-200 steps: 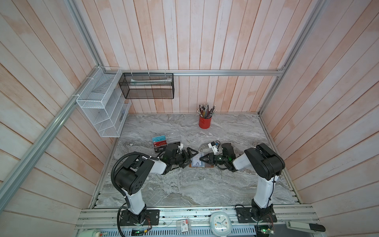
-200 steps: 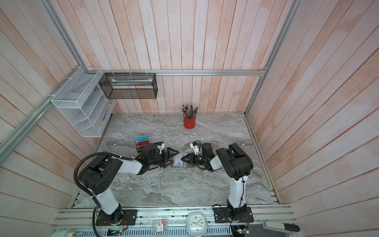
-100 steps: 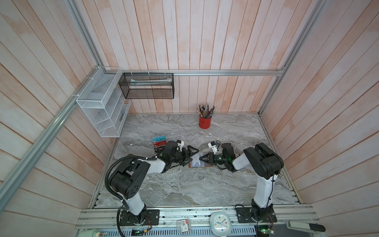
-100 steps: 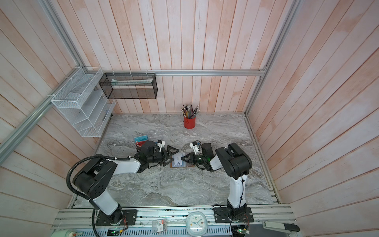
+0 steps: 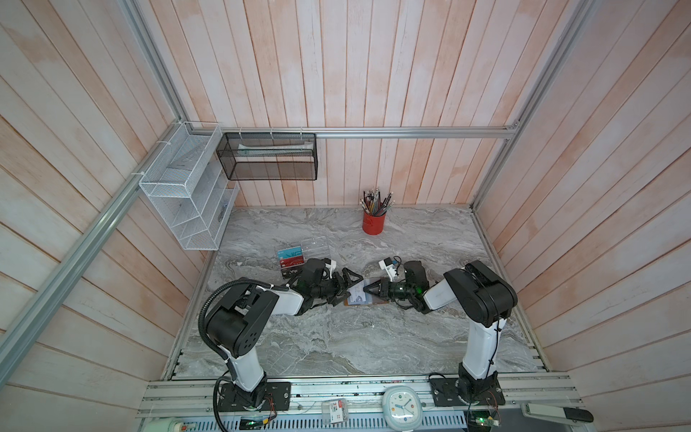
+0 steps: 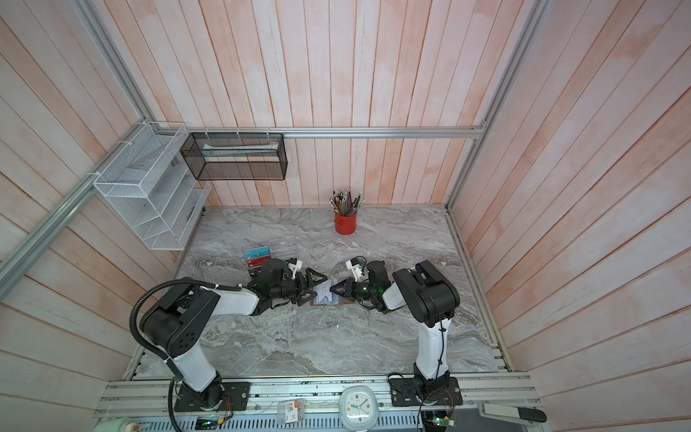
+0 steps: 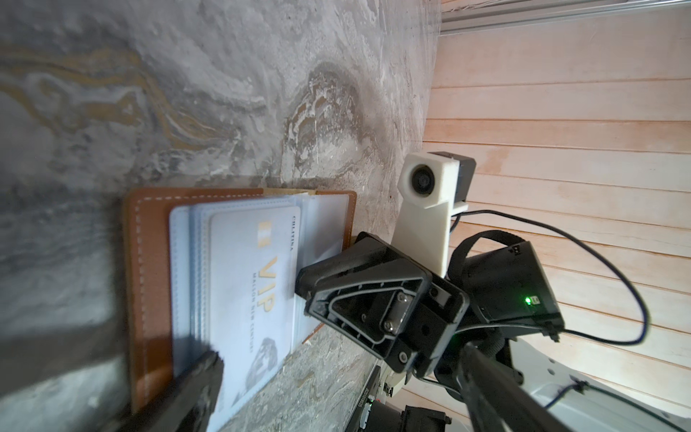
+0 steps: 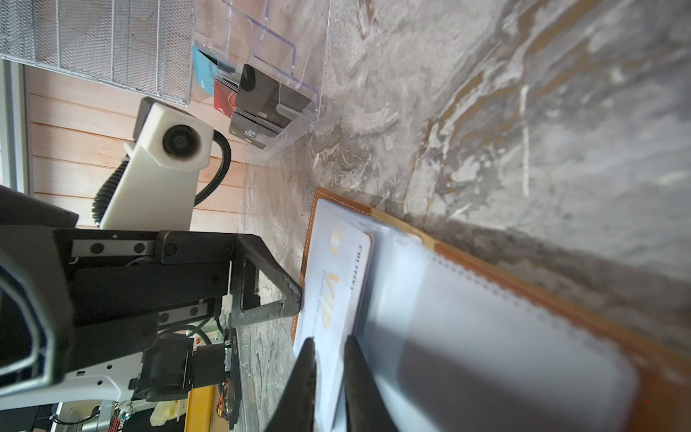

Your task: Take the credit cards out of the card holder

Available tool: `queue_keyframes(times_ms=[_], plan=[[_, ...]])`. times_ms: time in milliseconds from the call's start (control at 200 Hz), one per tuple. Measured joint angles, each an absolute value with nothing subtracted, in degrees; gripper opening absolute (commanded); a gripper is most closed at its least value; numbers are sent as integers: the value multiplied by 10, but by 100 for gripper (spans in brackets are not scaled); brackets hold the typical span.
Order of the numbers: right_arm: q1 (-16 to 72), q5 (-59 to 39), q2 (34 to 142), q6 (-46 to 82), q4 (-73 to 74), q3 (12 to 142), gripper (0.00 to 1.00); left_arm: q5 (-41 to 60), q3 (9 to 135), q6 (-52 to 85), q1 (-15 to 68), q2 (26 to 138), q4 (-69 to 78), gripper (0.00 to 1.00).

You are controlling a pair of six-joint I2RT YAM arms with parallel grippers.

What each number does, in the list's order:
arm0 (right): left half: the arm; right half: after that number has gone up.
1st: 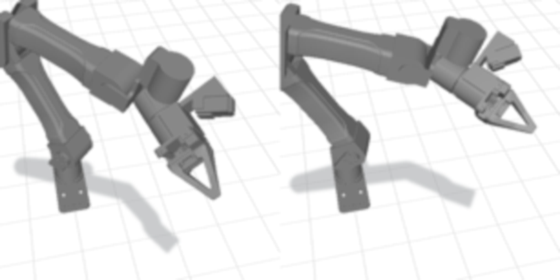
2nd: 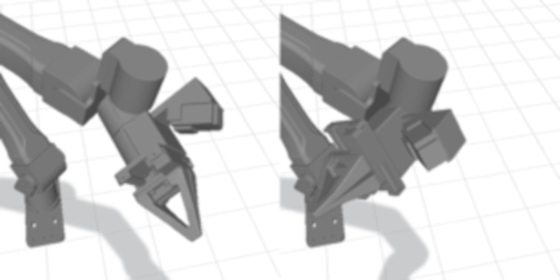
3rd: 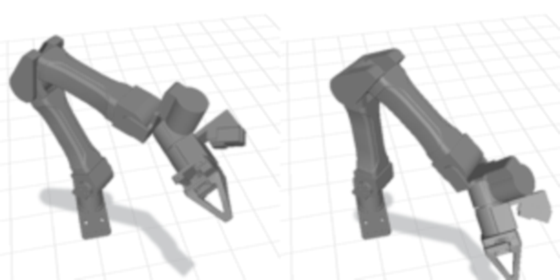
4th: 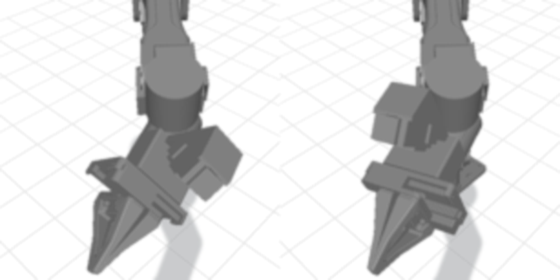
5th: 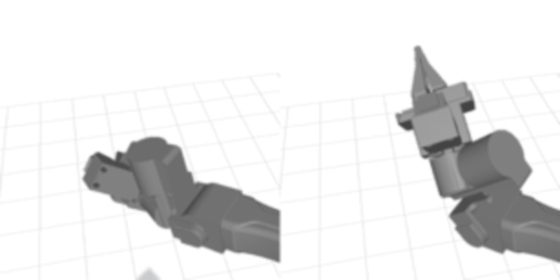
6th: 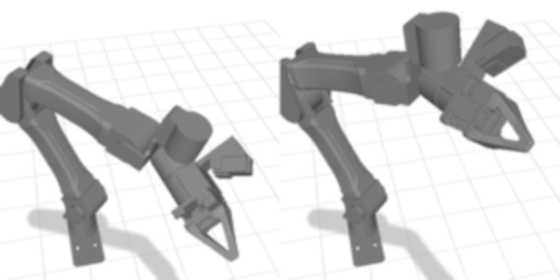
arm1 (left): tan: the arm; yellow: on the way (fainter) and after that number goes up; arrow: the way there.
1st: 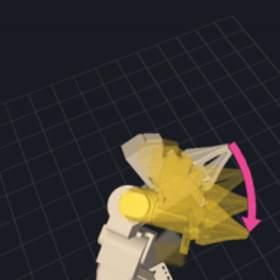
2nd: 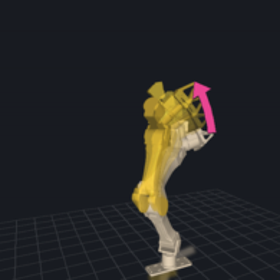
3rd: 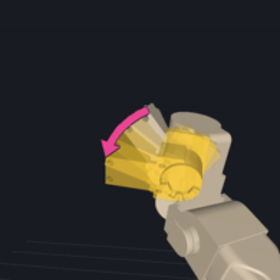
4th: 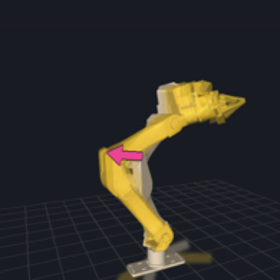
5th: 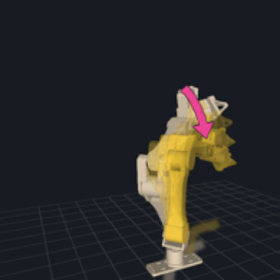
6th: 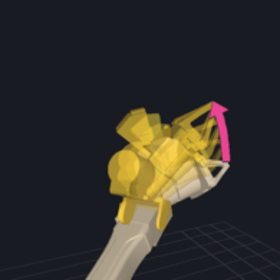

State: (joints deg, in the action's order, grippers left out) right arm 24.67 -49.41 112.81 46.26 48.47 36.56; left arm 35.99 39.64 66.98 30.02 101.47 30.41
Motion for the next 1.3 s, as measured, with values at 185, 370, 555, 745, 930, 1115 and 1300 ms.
queue_keyframes(times_ms=[185,370,555,745,930,1115,1300], plan=[[248,-481,1119,443,441,372,21,360,396,668,300,1018,309,100],[249,-478,1117,433,426,377,21,360,394,665,300,1018,312,100],[252,-478,1117,433,421,381,21,358,387,661,300,1018,321,100],[255,-479,1118,433,411,388,21,358,383,657,299,1018,325,100],[255,-481,1124,435,421,389,18,358,383,657,299,1018,326,100],[254,-483,1132,453,449,389,10,358,381,657,298,1020,331,100],[253,-488,1140,468,473,389,4,358,377,657,295,1020,336,100]])
